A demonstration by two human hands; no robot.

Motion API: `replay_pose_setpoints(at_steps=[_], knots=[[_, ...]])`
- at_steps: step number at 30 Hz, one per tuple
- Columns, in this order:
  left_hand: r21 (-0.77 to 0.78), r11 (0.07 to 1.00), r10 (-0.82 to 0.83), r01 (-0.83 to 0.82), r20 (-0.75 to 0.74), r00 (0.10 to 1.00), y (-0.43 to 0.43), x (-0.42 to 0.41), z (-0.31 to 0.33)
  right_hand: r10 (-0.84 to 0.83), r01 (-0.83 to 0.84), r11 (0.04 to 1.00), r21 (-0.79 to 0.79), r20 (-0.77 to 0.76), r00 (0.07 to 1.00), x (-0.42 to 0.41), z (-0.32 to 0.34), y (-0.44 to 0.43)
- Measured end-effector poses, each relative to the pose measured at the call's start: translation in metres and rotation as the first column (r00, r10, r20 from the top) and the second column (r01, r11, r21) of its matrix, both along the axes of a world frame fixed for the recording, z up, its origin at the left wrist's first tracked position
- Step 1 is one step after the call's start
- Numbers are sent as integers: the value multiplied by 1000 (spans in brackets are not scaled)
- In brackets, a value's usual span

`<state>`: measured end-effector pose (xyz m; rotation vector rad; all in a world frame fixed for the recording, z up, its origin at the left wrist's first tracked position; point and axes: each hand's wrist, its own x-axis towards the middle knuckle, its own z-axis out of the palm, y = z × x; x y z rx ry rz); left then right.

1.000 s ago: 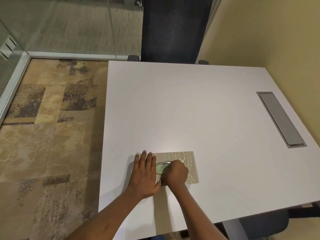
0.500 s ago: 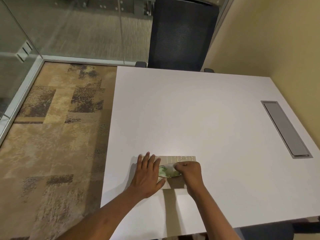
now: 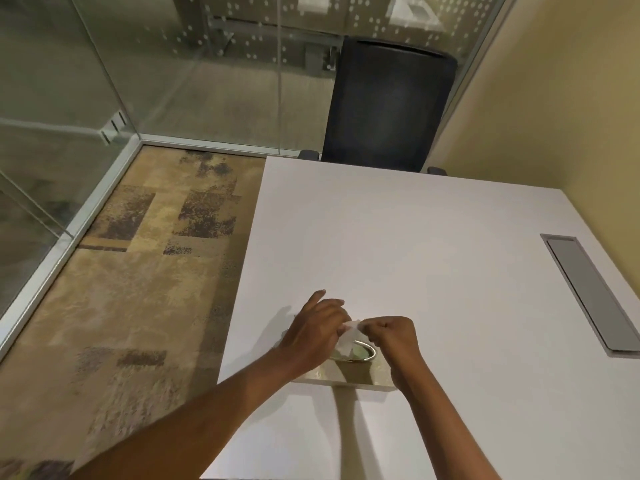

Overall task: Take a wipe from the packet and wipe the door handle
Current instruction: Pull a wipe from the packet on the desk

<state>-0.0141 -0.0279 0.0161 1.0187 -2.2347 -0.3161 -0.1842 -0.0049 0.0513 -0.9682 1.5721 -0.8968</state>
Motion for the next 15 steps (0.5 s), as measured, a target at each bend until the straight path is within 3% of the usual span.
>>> replay_pose_setpoints(at_steps=[4, 9, 15], knots=[[12, 995, 97, -98, 47, 994, 7, 16, 28, 95, -89, 993, -72, 80, 992, 14, 17, -2], [-40, 958, 282, -284, -44, 958, 26, 62, 83, 461, -445, 867, -225, 23, 887, 63, 59, -5], [209, 863, 494, -460, -157, 855, 90, 165, 159, 664, -628, 679, -381, -47, 746, 178, 117, 4]])
